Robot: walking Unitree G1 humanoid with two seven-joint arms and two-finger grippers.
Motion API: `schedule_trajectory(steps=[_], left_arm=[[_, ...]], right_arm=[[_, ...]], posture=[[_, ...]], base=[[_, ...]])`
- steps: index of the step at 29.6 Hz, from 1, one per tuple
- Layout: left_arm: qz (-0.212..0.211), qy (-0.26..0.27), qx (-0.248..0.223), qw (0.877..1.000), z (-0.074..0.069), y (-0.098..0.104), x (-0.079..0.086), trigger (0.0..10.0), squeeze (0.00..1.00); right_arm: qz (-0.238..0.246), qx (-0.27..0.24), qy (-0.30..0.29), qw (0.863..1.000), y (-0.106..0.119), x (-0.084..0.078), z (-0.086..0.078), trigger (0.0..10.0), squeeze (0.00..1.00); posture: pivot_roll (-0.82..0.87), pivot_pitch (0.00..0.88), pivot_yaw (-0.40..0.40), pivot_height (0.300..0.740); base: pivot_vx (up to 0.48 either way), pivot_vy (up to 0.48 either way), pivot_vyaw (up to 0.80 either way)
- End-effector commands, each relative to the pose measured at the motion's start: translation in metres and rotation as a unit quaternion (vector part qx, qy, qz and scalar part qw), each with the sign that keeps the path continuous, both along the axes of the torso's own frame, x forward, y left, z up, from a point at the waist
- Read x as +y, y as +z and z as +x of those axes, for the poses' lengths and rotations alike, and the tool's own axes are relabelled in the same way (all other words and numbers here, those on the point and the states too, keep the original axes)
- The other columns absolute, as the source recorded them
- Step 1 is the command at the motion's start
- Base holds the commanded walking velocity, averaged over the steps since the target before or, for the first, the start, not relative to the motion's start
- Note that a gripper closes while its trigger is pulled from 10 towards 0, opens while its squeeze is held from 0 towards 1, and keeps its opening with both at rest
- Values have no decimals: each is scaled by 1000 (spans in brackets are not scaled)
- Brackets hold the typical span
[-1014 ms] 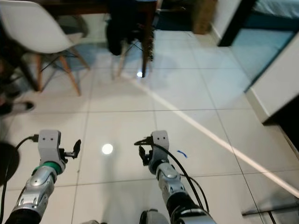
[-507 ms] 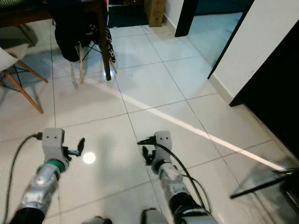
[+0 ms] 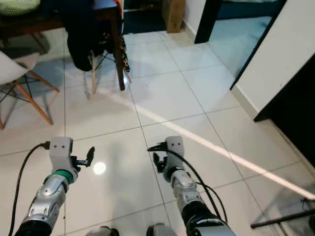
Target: Hang hanger
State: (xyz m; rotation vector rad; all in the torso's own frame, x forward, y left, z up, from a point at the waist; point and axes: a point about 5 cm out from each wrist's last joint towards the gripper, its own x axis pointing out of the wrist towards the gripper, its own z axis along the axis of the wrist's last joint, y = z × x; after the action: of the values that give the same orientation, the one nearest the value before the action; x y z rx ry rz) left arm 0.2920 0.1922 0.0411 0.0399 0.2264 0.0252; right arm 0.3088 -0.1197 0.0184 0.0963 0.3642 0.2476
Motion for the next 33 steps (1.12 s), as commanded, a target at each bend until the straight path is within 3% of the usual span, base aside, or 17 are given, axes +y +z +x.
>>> schedule_trajectory(steps=[1,5,10,33], left_arm=[[-2,6,12,1000,-4,-5,2,10000,0],[-3,6,11,1000,-4,-4,2,10000,0],[-4,6,10,1000,-4,-4,2,10000,0],[-4,2,10,1000,-1,-2,2,10000,0]], right_arm=[[3,12,10,1000,-5,5,-5,10000,0],[3,10,13,1000,-5,6,-5,10000,0],[1,10,15,1000,-5,6,-5,10000,0],[5,8,7,1000,-5,4,-4,10000,0]], posture=[[57,84,6,740],[57,84,6,740],[55,85,6,740],[52,74,5,740]], base=[[285,0,0],[281,0,0],[283,0,800],[287,0,0]])
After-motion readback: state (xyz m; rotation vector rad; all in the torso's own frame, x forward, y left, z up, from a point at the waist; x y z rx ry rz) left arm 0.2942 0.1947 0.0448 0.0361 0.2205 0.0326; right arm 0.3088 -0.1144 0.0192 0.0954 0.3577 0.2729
